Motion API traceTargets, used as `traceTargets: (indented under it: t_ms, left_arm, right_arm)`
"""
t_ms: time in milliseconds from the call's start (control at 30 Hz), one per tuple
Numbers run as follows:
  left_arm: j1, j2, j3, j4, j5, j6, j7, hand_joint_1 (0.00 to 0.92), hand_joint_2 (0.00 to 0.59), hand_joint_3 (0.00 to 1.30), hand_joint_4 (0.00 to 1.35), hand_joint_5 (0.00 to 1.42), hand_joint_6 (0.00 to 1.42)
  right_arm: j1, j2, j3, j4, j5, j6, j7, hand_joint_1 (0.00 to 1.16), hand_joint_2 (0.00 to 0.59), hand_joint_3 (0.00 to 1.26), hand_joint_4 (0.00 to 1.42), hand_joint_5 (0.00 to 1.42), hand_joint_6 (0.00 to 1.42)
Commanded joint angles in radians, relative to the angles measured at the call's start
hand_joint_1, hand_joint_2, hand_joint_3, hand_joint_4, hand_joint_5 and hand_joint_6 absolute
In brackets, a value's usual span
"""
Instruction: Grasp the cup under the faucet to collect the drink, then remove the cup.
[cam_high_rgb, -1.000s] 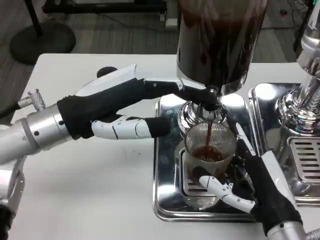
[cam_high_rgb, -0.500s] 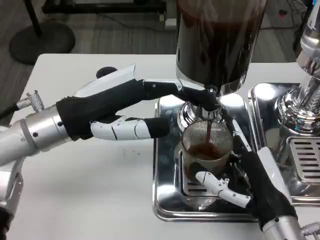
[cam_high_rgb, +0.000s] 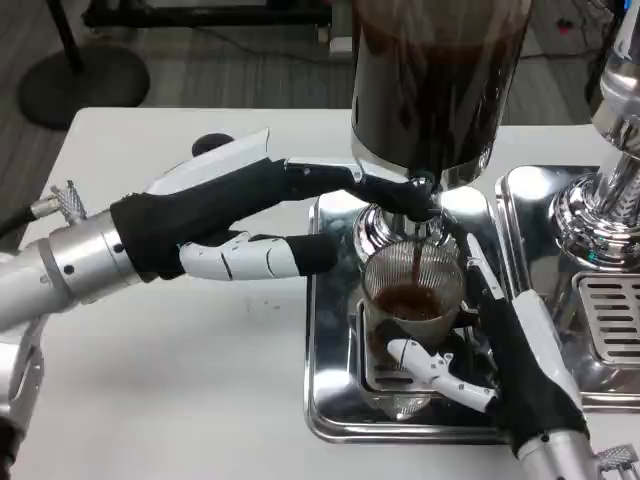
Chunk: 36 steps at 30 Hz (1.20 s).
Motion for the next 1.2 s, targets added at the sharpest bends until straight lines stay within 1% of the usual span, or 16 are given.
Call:
traceTargets:
  t_ms: [33, 167, 200, 267, 333, 500, 600, 833, 967, 1100, 1200]
  left_arm:
    - [0.025, 0.018, -0.004, -0.008, 0.017, 0.003, -0.016, 0.000, 0.139, 0.30, 0.26, 0.25, 0.22]
    - [0.027, 0.019, -0.004, -0.011, 0.020, 0.006, -0.012, 0.000, 0.140, 0.31, 0.26, 0.23, 0.21]
    - [0.028, 0.019, -0.004, -0.012, 0.021, 0.006, -0.011, 0.000, 0.133, 0.31, 0.26, 0.23, 0.21]
    - [0.031, 0.020, -0.003, -0.016, 0.022, 0.004, -0.007, 0.000, 0.116, 0.27, 0.24, 0.22, 0.21]
    - [0.035, 0.020, 0.000, -0.019, 0.020, 0.002, -0.002, 0.000, 0.087, 0.19, 0.18, 0.21, 0.22]
    - [0.036, 0.020, 0.016, -0.018, 0.019, 0.002, 0.021, 0.000, 0.079, 0.14, 0.13, 0.19, 0.22]
    - [0.034, 0.022, 0.022, -0.014, 0.026, 0.004, 0.028, 0.000, 0.078, 0.14, 0.12, 0.19, 0.21]
    - [0.048, 0.021, 0.056, -0.011, 0.034, 0.004, 0.076, 0.000, 0.082, 0.14, 0.11, 0.19, 0.21]
    - [0.061, 0.017, 0.089, 0.004, 0.041, 0.005, 0.131, 0.000, 0.085, 0.13, 0.09, 0.18, 0.20]
    - [0.079, 0.018, 0.124, 0.029, 0.073, 0.007, 0.206, 0.000, 0.089, 0.12, 0.09, 0.17, 0.20]
    - [0.086, 0.021, 0.137, 0.043, 0.095, 0.008, 0.244, 0.000, 0.090, 0.12, 0.09, 0.17, 0.20]
  right_arm:
    - [-0.020, 0.007, 0.011, 0.004, -0.022, 0.004, -0.029, 0.62, 0.163, 0.04, 0.05, 0.22, 0.46]
    - [-0.021, 0.017, 0.015, 0.008, -0.044, -0.009, -0.070, 0.63, 0.168, 0.15, 0.15, 0.28, 0.50]
    - [-0.021, 0.018, 0.017, 0.009, -0.047, -0.010, -0.077, 0.63, 0.173, 0.17, 0.16, 0.30, 0.51]
    - [-0.022, 0.020, 0.021, 0.015, -0.050, -0.015, -0.089, 0.63, 0.176, 0.21, 0.20, 0.33, 0.53]
    - [-0.024, 0.020, 0.027, 0.020, -0.051, -0.019, -0.097, 0.63, 0.176, 0.21, 0.21, 0.34, 0.53]
    - [-0.022, 0.013, 0.026, 0.018, -0.053, -0.020, -0.117, 0.63, 0.177, 0.27, 0.25, 0.37, 0.54]
    - [-0.022, 0.011, 0.027, 0.017, -0.056, -0.021, -0.123, 0.63, 0.177, 0.28, 0.26, 0.38, 0.54]
    - [-0.021, 0.010, 0.033, 0.020, -0.059, -0.029, -0.140, 0.63, 0.177, 0.30, 0.28, 0.38, 0.55]
    - [-0.021, 0.011, 0.034, 0.021, -0.061, -0.033, -0.155, 0.63, 0.177, 0.32, 0.29, 0.40, 0.55]
    - [-0.022, 0.014, 0.036, 0.027, -0.064, -0.041, -0.174, 0.63, 0.177, 0.33, 0.31, 0.40, 0.56]
    - [-0.023, 0.016, 0.036, 0.032, -0.067, -0.046, -0.188, 0.62, 0.181, 0.34, 0.32, 0.42, 0.57]
